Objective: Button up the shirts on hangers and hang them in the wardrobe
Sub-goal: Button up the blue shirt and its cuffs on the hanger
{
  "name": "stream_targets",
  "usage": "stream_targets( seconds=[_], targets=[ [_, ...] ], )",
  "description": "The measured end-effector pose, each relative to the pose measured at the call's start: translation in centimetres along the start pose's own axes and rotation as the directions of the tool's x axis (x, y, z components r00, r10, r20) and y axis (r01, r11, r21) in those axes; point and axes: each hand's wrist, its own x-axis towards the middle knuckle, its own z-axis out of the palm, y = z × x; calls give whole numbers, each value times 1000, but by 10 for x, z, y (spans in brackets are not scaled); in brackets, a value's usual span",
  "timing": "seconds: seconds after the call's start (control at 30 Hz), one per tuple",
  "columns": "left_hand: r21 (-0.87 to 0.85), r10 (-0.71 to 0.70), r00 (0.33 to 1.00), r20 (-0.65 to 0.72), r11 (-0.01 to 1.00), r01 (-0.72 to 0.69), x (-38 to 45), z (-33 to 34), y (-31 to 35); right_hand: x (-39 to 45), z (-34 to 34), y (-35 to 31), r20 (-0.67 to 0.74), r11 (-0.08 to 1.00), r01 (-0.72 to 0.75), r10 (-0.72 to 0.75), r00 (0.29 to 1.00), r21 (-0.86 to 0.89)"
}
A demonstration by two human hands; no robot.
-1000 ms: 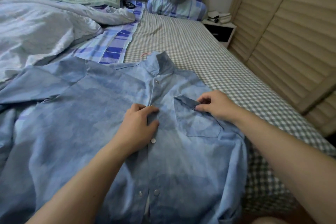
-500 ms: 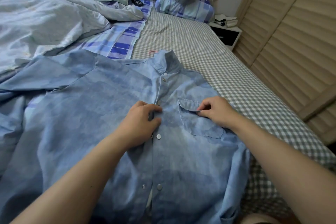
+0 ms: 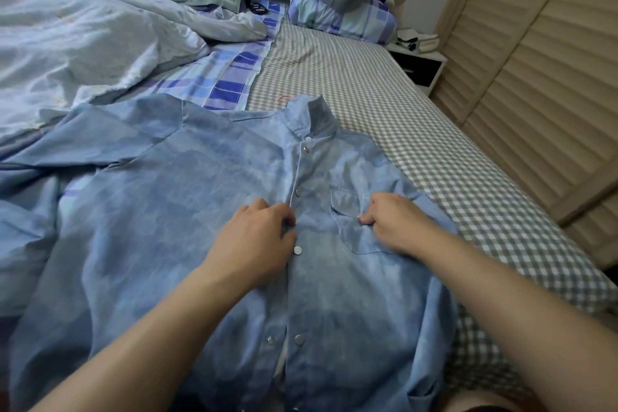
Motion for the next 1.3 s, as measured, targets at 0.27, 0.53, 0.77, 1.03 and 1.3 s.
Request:
stream_targets(
  seconds=[0.27, 0.53, 0.77, 1.03, 1.3],
  targets=[
    [34, -92, 994, -67, 995, 95, -28, -5, 5, -9, -15, -54, -82, 983, -176, 172, 982, -42],
    [-141, -281, 959, -26, 951, 275, -74, 2, -11, -129, 47, -136, -543, 830, 289, 19, 840, 476],
    [-159, -220, 946, -238, 970, 186, -71, 21, 1, -93, 56, -144, -401, 950, 48, 85, 912, 309],
    [177, -252, 956, -148, 945, 276, -56, 21, 26, -96, 13, -126, -85, 329, -23, 308, 948, 944],
    [-558, -393, 919, -37, 771, 307, -54, -17, 13, -109, 2, -132, -172, 136, 129, 377, 910, 982]
  ],
)
